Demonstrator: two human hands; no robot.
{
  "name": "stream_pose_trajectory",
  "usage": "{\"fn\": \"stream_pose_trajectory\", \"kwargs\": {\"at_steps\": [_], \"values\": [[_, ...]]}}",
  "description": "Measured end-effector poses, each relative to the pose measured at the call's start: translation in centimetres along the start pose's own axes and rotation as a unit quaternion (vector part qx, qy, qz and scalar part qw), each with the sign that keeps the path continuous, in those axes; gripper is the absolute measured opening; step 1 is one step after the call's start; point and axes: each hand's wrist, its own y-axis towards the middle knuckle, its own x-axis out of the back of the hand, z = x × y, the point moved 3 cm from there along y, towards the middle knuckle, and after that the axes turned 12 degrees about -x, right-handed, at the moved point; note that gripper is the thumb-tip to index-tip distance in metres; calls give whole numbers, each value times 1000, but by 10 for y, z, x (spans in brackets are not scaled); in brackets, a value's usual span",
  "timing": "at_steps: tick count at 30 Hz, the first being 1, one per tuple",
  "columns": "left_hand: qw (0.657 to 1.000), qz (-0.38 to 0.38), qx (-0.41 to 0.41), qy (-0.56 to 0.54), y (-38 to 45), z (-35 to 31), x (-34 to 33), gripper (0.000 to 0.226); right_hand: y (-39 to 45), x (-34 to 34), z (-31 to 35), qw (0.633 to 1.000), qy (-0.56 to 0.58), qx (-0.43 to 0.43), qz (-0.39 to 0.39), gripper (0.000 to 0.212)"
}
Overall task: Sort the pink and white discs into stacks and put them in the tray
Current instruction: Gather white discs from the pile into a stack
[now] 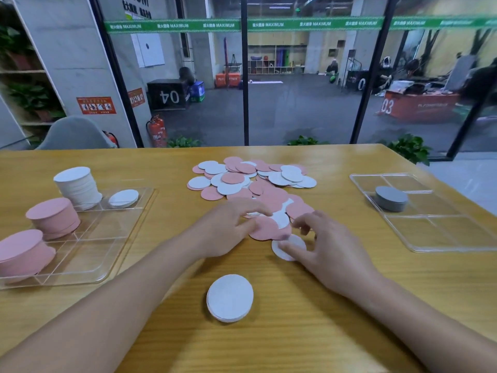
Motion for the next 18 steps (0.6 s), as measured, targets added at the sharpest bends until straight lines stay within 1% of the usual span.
{"fn": "stream_pose_trajectory", "kwargs": {"at_steps": [2, 4, 6, 7, 9, 11, 14, 16, 18], "values": [[999, 31, -2, 11, 15, -9, -11, 36, 11, 0, -7, 998, -62, -16, 28, 54], [997, 57, -24, 36, 22, -14, -21, 37, 21, -3, -8, 996, -67, -9, 55, 57], [995, 72, -46, 48, 20, -10, -25, 36, 31, -6, -7, 994, -69, 12, 84, 54], [995, 74, -38, 54, 17, -3, -23, 37, 36, -7, -5, 992, -78, 28, 99, 51], [995, 76, 4, 64, 8, 14, -12, 38, 44, -10, 4, 985, -90, 57, 135, 44], [997, 67, 40, 21, -3, 26, 2, 34, 52, -11, 13, 980, -98, 75, 155, 38], [994, 41, 70, -66, -9, 30, 15, 18, 62, -18, 25, 978, -80, 96, 166, 36], [993, 19, 68, -91, -9, 29, 20, 11, 63, -23, 24, 981, -39, 99, 165, 37], [993, -26, 73, -86, -7, 29, 24, 6, 60, -25, 18, 983, -18, 98, 157, 37]]}}
